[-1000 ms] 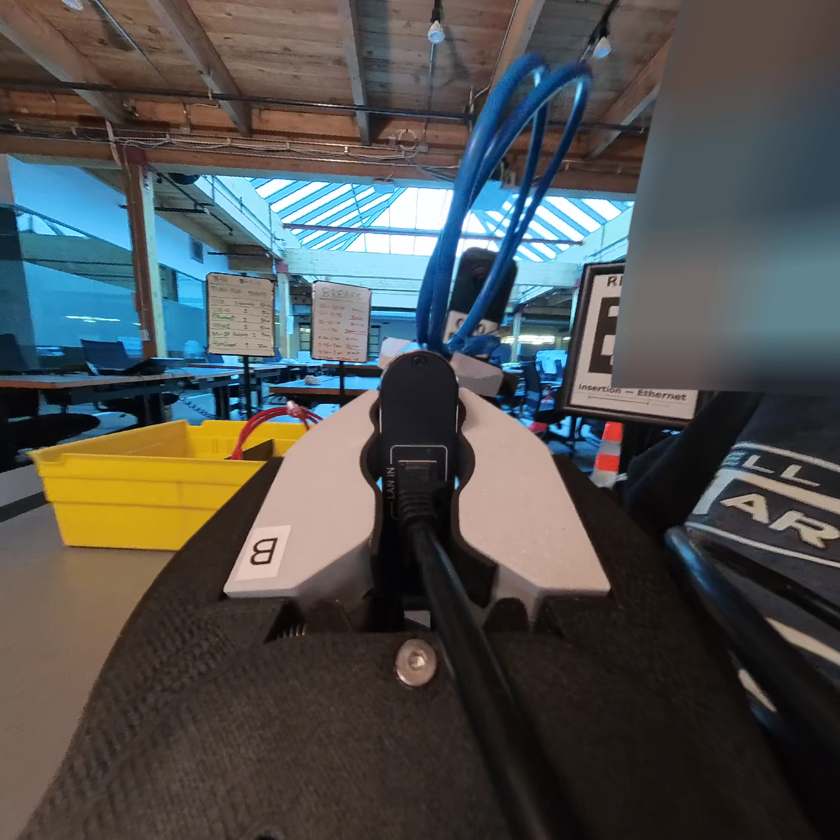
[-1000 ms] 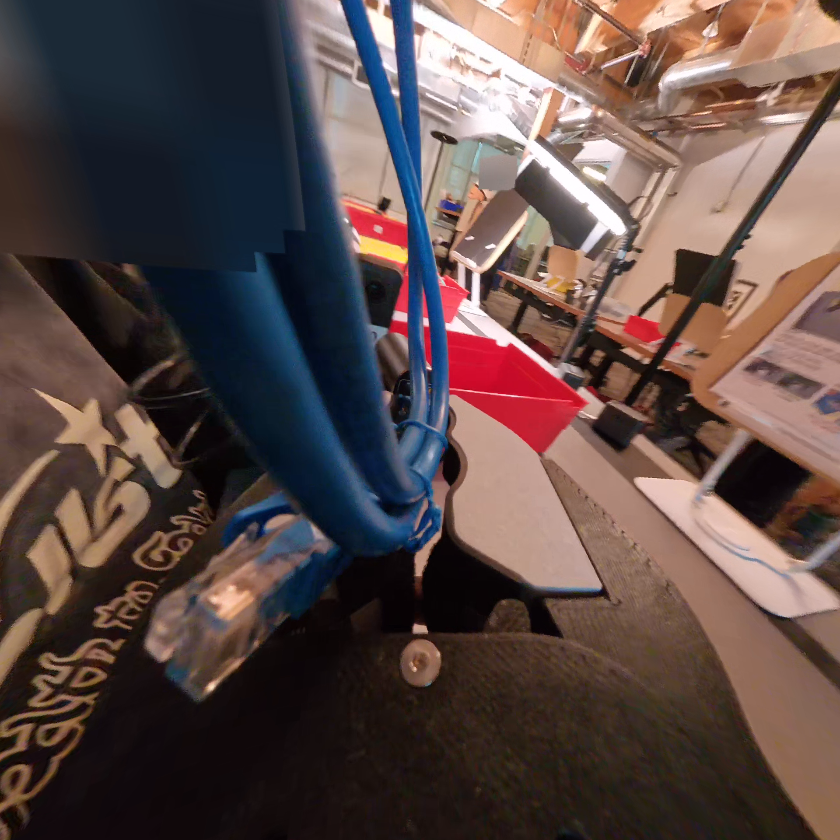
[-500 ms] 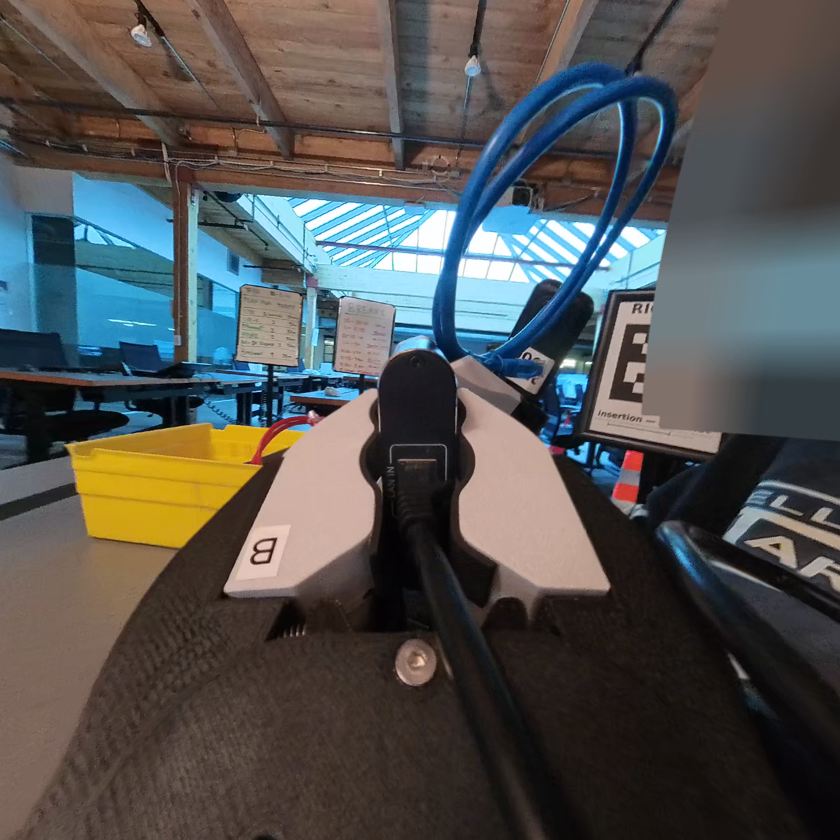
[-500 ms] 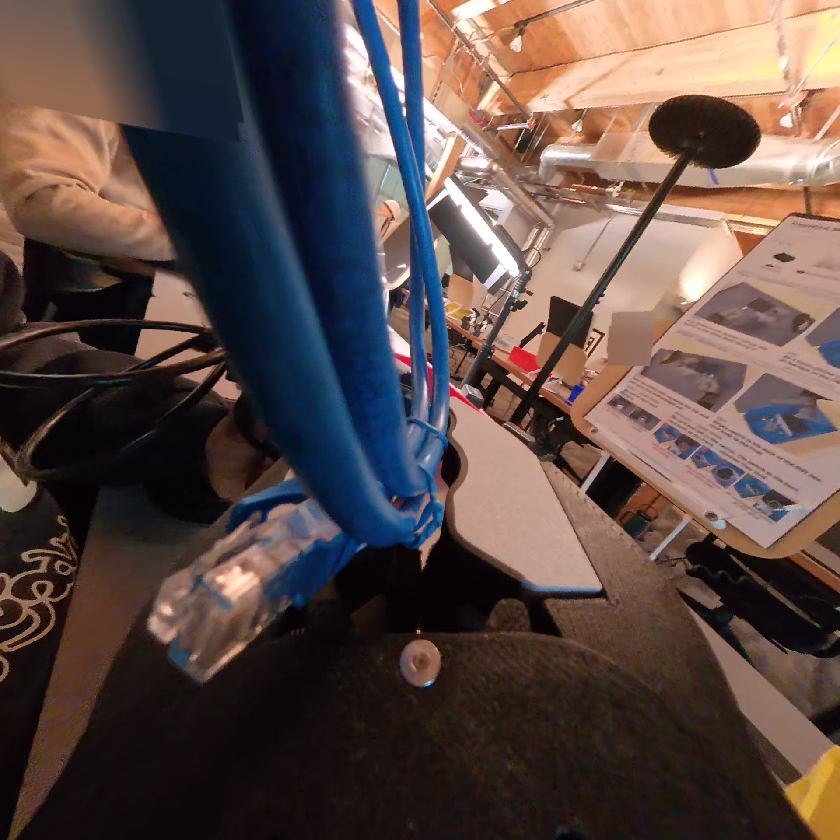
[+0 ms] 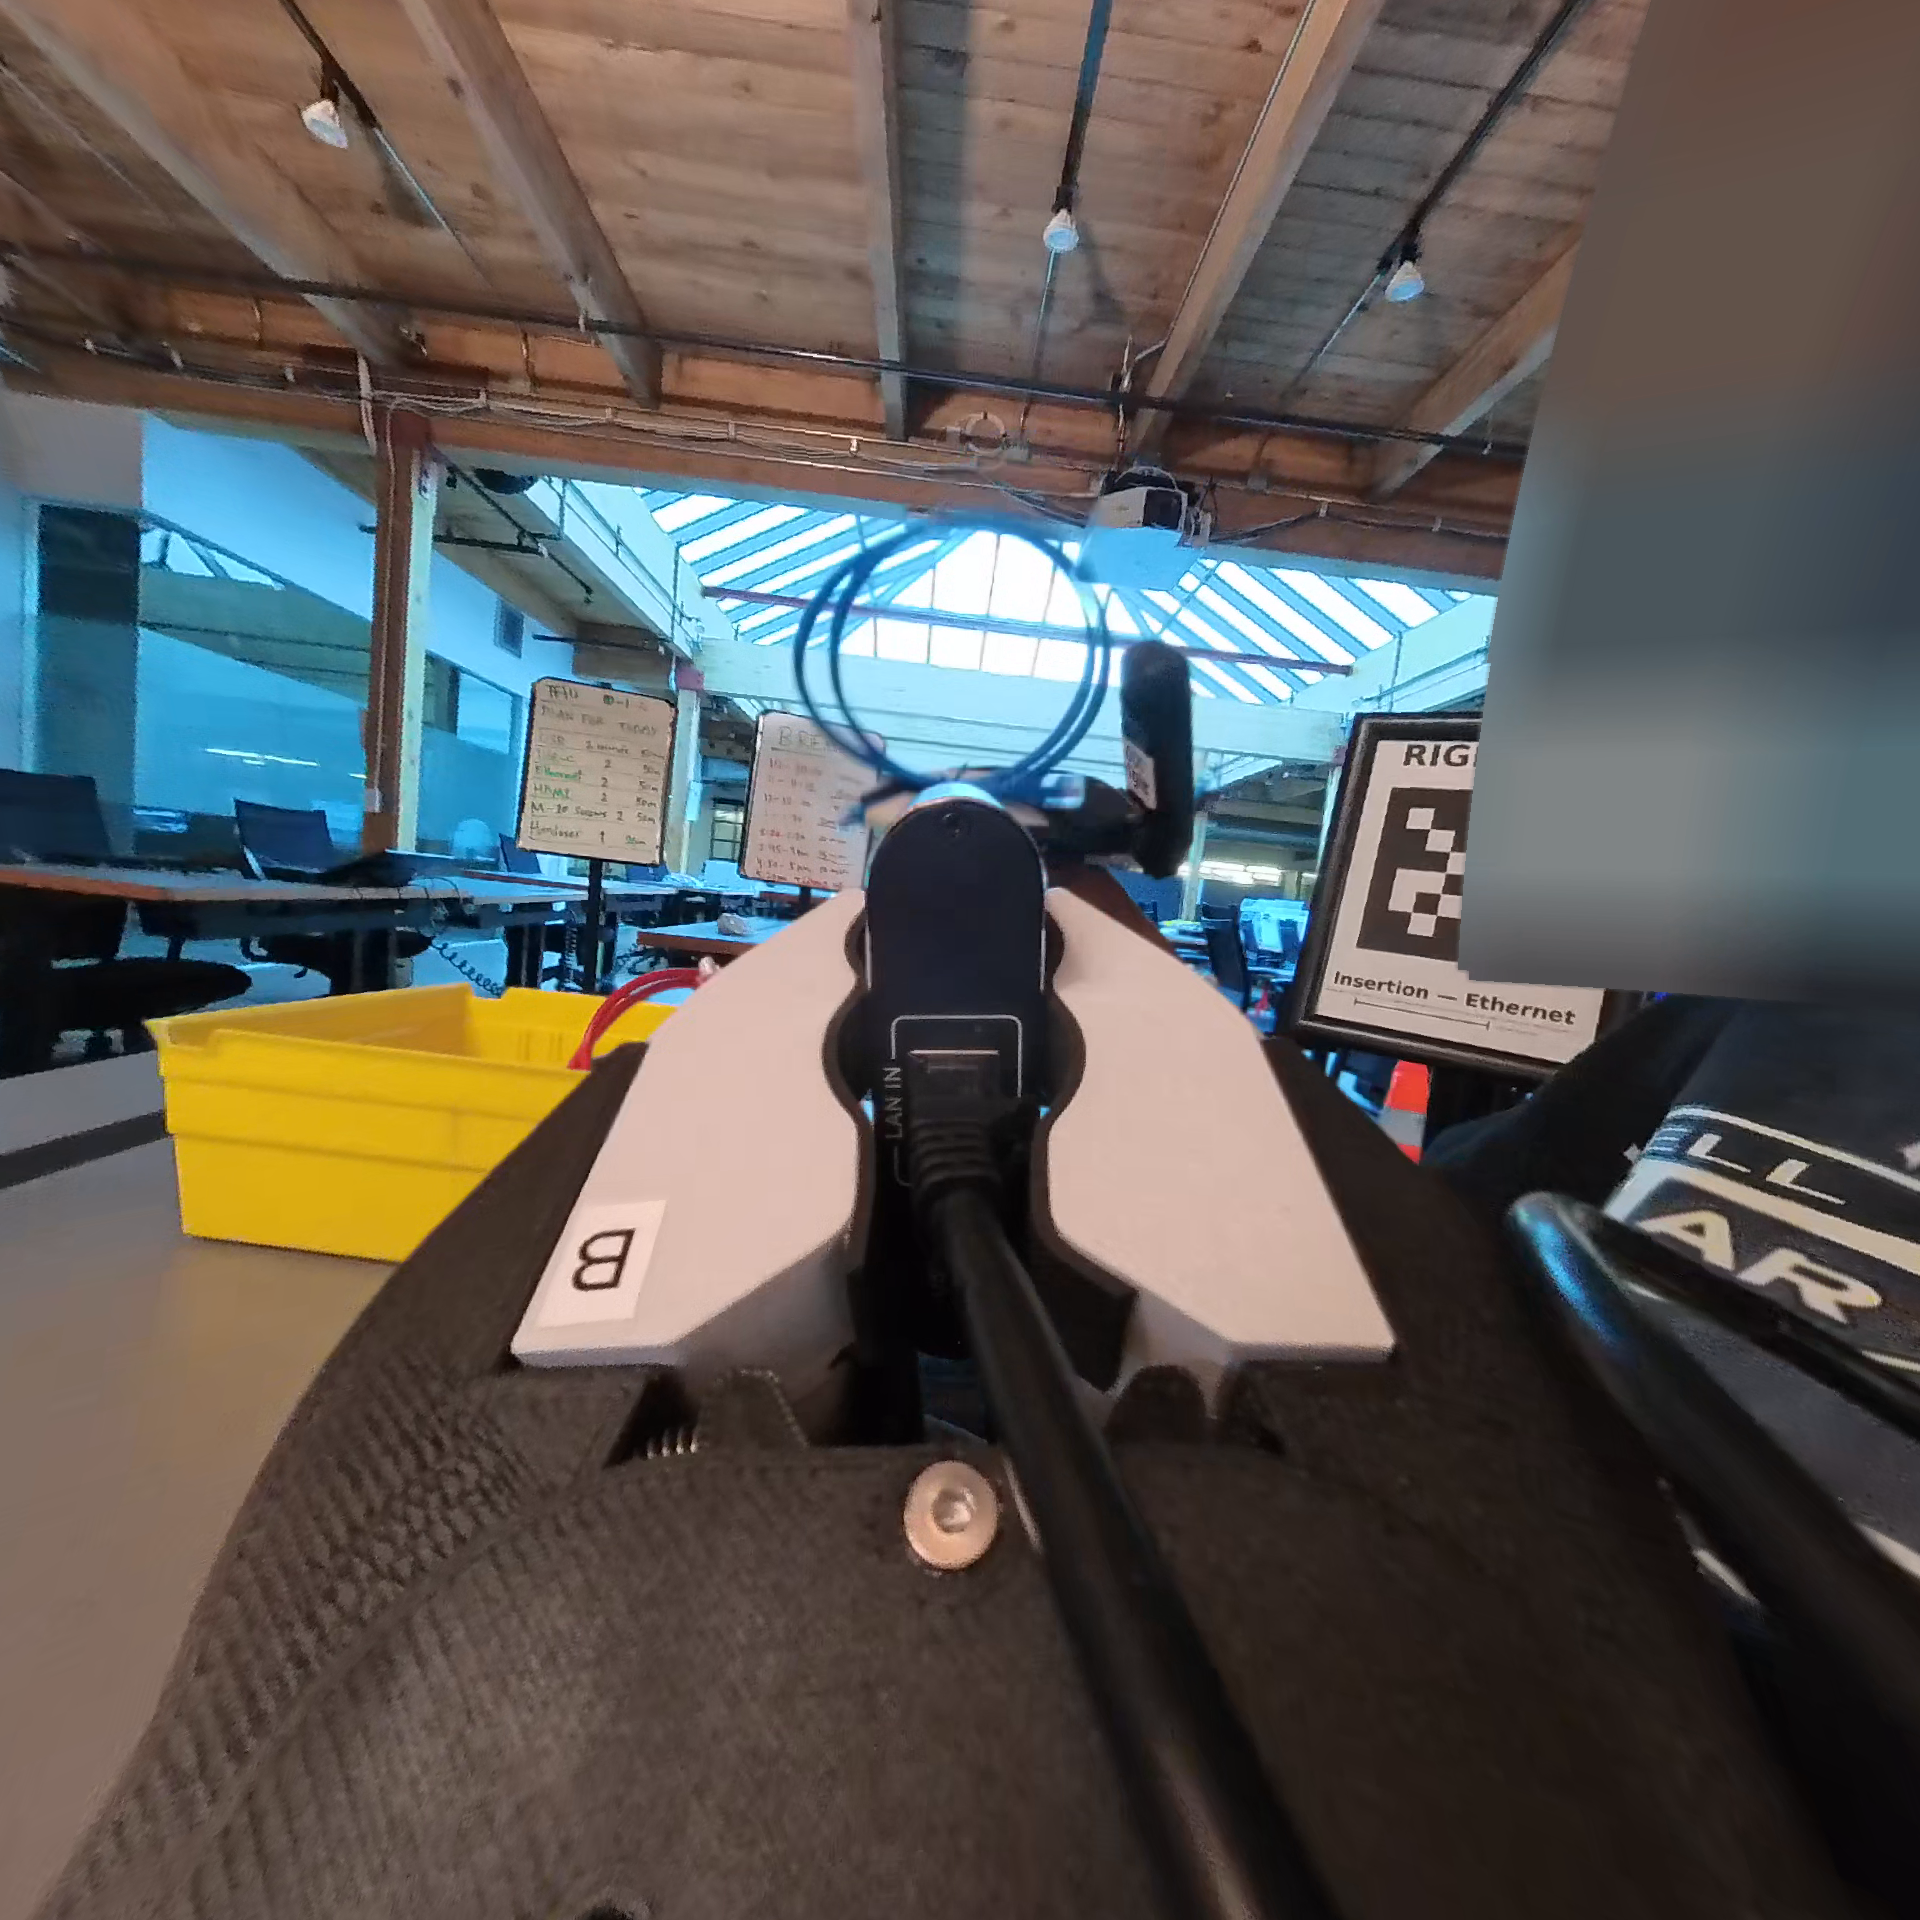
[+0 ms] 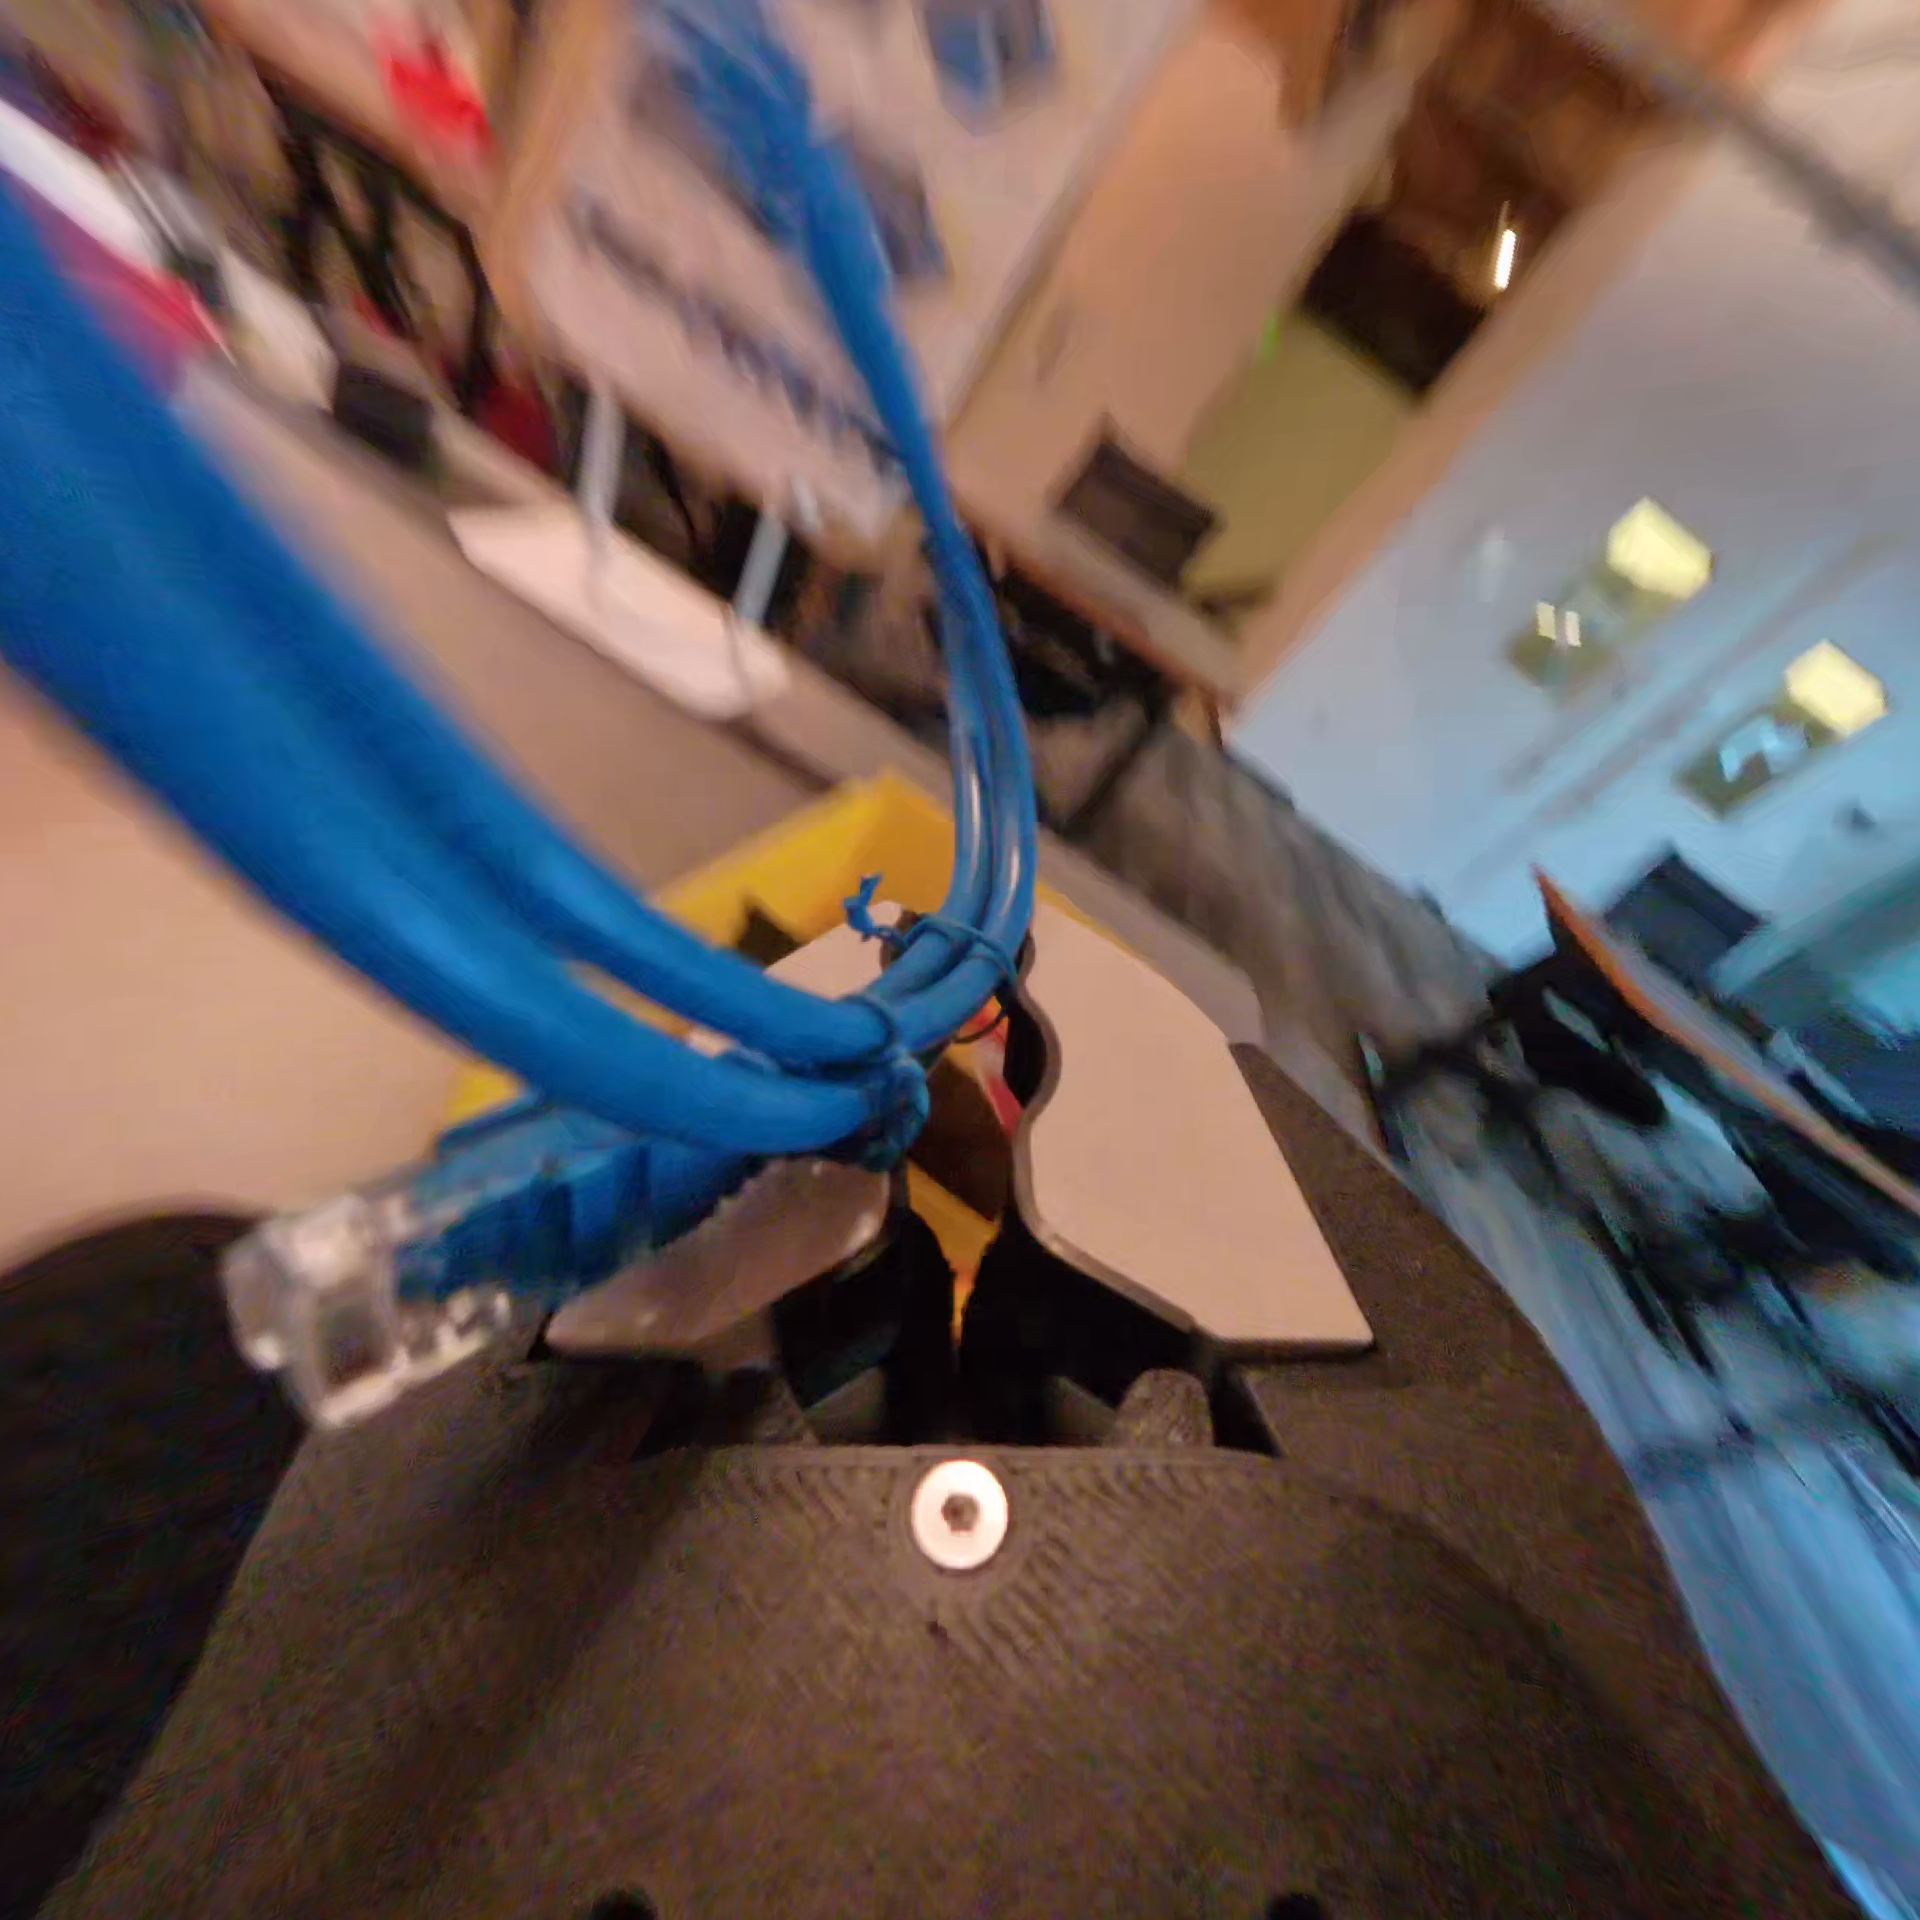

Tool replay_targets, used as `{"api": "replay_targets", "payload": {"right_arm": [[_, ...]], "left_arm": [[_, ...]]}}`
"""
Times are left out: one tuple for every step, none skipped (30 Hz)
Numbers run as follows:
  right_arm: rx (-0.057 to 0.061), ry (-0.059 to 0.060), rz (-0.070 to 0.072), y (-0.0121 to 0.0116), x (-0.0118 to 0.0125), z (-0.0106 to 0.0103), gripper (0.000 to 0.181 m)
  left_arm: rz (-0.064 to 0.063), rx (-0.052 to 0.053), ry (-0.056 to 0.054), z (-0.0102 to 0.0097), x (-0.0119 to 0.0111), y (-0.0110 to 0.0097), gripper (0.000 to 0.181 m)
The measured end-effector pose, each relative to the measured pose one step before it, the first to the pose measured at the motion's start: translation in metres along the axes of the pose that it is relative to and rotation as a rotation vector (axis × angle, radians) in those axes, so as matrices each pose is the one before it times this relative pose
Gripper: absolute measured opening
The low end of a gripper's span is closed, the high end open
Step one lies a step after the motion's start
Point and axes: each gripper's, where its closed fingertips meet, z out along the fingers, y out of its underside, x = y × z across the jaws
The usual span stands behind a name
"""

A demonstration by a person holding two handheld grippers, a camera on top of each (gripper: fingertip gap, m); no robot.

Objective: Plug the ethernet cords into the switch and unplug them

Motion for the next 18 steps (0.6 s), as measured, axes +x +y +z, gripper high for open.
{"api": "replay_targets", "payload": {"right_arm": [[-0.1290,0.0213,-0.0147,0.02117,0.00651,-0.00054,0.013],[-0.1248,-0.0130,0.0061,0.02069,0.00062,0.00160,0.013],[-0.1134,-0.0416,0.0076,0.01877,-0.00404,0.00318,0.014],[-0.0702,-0.0249,0.0054,0.01272,-0.00246,0.00416,0.014],[-0.0400,-0.0412,0.0190,0.00805,-0.00469,0.00491,0.014],[-0.0318,-0.0650,0.0459,0.00622,-0.00714,0.00555,0.014],[-0.0332,-0.0701,0.0559,0.00656,-0.00689,0.00638,0.014],[-0.0421,-0.0558,0.0419,0.00839,-0.00404,0.00694,0.014],[-0.0487,-0.0292,0.0317,0.00971,-0.00007,0.00719,0.014],[-0.0527,-0.0180,0.0285,0.01000,0.00154,0.00731,0.014],[-0.0414,-0.0225,0.0277,0.00808,0.00095,0.00707,0.014],[-0.0251,-0.0383,0.0248,0.00514,-0.00115,0.00662,0.014],[-0.0033,-0.0410,0.0207,0.00177,-0.00117,0.00549,0.014],[0.0107,-0.0360,0.0238,-0.00028,-0.00021,0.00431,0.013],[0.0125,-0.0266,0.0269,-0.00100,0.00110,0.00299,0.013],[0.0200,-0.0019,0.0246,-0.00231,0.00394,0.00169,0.014],[0.0350,0.0193,0.0222,-0.00487,0.00590,-0.00010,0.016],[0.0390,0.0248,0.0109,-0.00606,0.00565,-0.00090,0.016]], "left_arm": [[0.0082,0.0002,-0.0031,0.00017,0.00030,-0.00059,0.027],[-0.0012,0.0006,0.0001,-0.00001,0.00015,-0.00045,0.027],[-0.0075,0.0027,0.0046,-0.00028,0.00062,-0.00044,0.027],[-0.0110,0.0033,0.0059,-0.00029,0.00051,-0.00029,0.026],[-0.0117,0.0007,0.0022,0.00002,-0.00003,0.00032,0.026],[-0.0088,-0.0040,-0.0010,0.00027,-0.00055,0.00091,0.026],[-0.0035,-0.0069,-0.0017,0.00041,-0.00068,0.00130,0.027],[0.0005,-0.0051,0.0009,0.00038,0.00006,0.00108,0.027],[0.0018,-0.0044,0.0032,0.00033,0.00085,0.00077,0.027],[0.0038,-0.0052,0.0032,0.00036,0.00084,0.00084,0.027],[0.0050,-0.0068,0.0018,0.00051,0.00066,0.00096,0.027],[0.0034,-0.0049,0.0009,0.00033,0.00034,0.00083,0.027],[-0.0001,-0.0003,0.0001,0.00026,0.00014,0.00031,0.027],[-0.0031,0.0000,-0.0003,-0.00004,-0.00025,0.00015,0.027],[-0.0042,-0.0008,-0.0010,-0.00011,-0.00048,0.00022,0.027],[-0.0037,-0.0003,-0.0025,-0.00015,-0.00064,0.00001,0.027],[-0.0019,0.0000,-0.0030,-0.00003,-0.00070,-0.00008,0.027],[-0.0012,0.0013,-0.0018,-0.00018,-0.00045,-0.00012,0.027]]}}
